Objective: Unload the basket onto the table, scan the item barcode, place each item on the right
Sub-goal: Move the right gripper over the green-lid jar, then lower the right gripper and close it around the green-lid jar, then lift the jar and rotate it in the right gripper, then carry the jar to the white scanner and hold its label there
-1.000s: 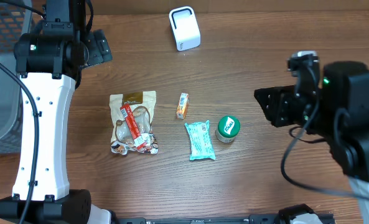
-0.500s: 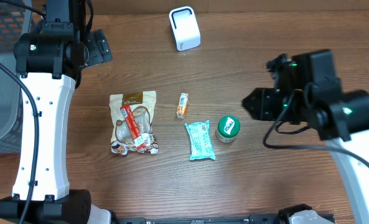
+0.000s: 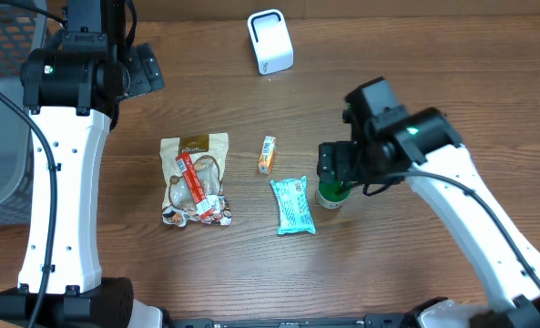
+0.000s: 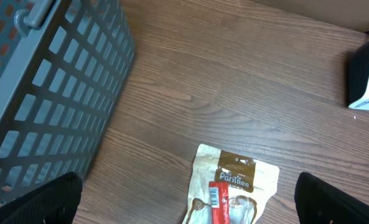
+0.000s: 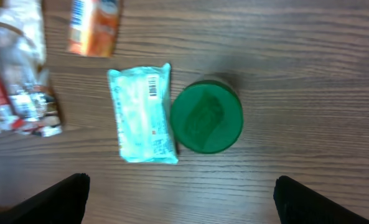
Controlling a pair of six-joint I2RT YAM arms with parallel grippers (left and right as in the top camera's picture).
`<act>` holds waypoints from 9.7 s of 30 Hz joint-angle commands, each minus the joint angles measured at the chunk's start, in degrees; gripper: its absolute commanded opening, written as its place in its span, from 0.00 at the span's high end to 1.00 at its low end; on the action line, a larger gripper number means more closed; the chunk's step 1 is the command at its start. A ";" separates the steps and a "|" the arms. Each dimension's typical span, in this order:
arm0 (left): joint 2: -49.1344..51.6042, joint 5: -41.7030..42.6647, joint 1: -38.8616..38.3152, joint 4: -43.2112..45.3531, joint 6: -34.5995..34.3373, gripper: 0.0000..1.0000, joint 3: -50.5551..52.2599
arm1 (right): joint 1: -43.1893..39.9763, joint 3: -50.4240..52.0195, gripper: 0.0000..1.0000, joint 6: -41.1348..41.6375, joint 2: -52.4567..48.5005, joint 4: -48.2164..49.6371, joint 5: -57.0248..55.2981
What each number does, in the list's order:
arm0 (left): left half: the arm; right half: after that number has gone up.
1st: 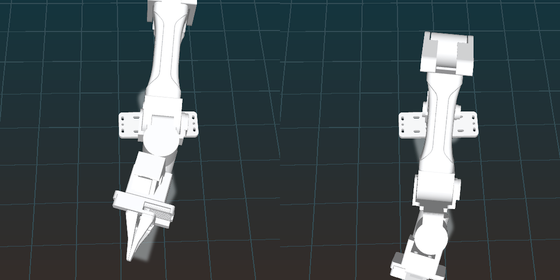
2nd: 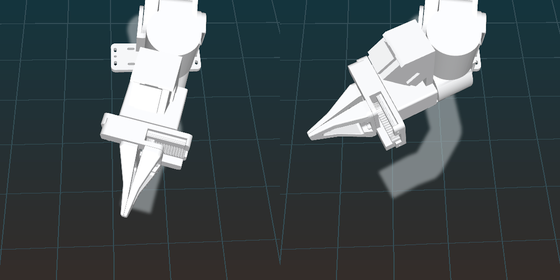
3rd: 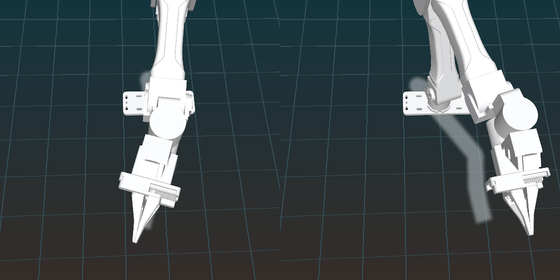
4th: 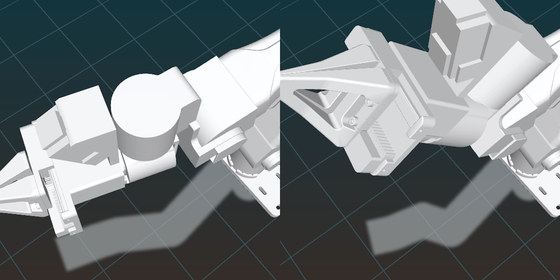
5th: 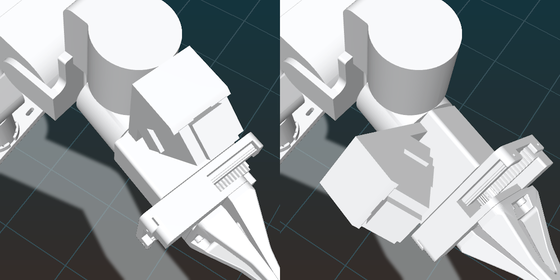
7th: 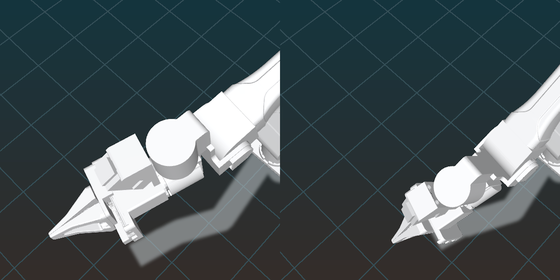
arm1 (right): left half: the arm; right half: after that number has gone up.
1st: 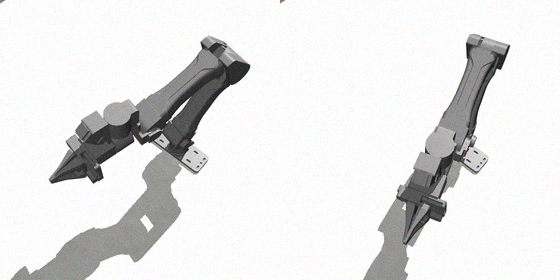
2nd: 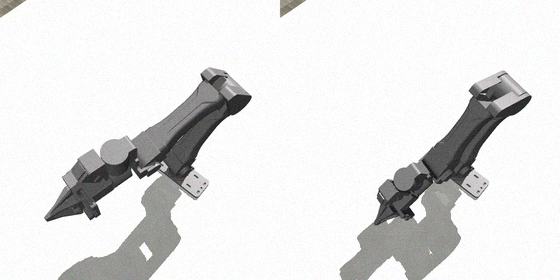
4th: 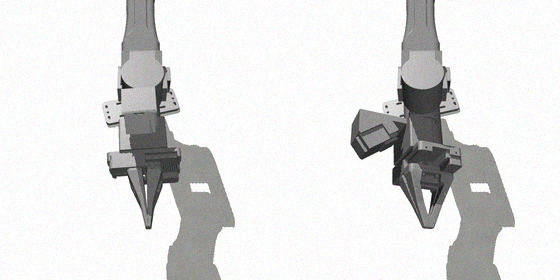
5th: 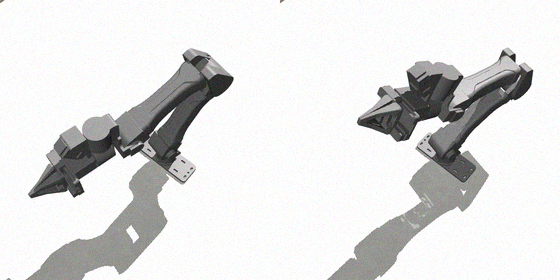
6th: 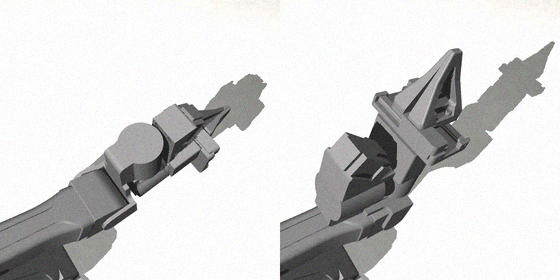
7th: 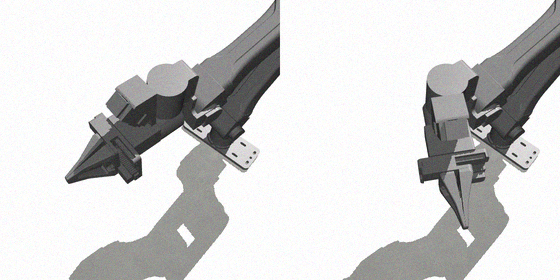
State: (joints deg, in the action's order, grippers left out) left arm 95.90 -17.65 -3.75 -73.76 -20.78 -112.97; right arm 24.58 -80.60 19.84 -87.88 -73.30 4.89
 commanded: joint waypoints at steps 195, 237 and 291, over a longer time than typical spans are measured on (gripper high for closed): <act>-0.42 -0.74 -0.11 0.04 0.66 0.01 -0.48 | 0.17 20.65 0.20 -2.12 -12.13 26.05 -6.99; -0.42 -0.74 -0.13 0.04 0.66 0.00 -0.48 | 0.17 15.32 0.24 -2.29 -14.40 19.93 -8.28; -0.42 -0.76 -0.11 0.04 0.66 0.00 -0.48 | 0.13 -7.06 0.43 -6.40 -14.36 -1.53 -10.34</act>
State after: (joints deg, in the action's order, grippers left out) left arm 95.90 -17.63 -3.75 -73.78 -20.78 -112.97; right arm 24.58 -77.73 16.21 -103.48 -72.29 -4.40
